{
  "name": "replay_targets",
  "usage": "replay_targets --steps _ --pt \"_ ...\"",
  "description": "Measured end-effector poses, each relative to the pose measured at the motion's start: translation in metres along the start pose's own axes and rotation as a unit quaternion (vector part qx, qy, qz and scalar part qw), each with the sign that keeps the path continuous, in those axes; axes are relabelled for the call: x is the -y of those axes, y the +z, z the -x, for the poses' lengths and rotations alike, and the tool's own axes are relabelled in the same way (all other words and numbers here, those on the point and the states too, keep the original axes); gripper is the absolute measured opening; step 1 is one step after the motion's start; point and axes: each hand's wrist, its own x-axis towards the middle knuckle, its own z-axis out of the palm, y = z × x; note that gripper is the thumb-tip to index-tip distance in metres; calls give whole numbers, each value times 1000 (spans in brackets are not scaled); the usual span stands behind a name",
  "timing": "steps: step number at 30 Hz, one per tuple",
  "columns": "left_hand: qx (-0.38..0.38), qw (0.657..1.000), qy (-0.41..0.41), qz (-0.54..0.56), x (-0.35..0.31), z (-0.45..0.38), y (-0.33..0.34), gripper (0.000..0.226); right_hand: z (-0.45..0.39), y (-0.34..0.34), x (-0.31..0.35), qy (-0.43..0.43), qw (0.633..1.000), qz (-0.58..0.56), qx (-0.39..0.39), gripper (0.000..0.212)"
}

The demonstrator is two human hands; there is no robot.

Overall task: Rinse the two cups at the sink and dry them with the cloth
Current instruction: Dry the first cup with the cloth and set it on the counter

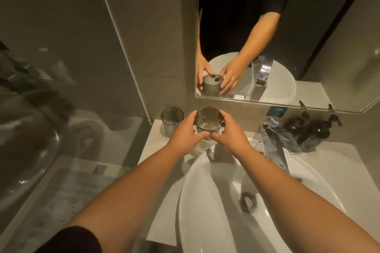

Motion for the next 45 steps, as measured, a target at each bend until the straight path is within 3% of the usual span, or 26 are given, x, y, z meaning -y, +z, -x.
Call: replay_targets --steps 5,18,31,39,42,45 --pt "-3 1000 -13 -12 34 -42 14 57 -34 22 -18 50 999 -3 -10 76" --pt "-16 997 -55 -57 78 -71 56 65 -55 38 -55 111 991 77 -13 59" --pt "-6 994 -73 -78 78 -72 64 72 -55 38 -57 135 974 183 -1 49" --pt "33 990 -102 -95 62 -49 47 54 -56 30 -49 154 966 207 26 48" --pt "28 989 -135 -55 65 -19 29 48 -47 28 -32 107 967 229 -36 51" --pt "-55 983 -176 23 73 1 8 36 -40 41 -6 -15 973 225 -41 44"
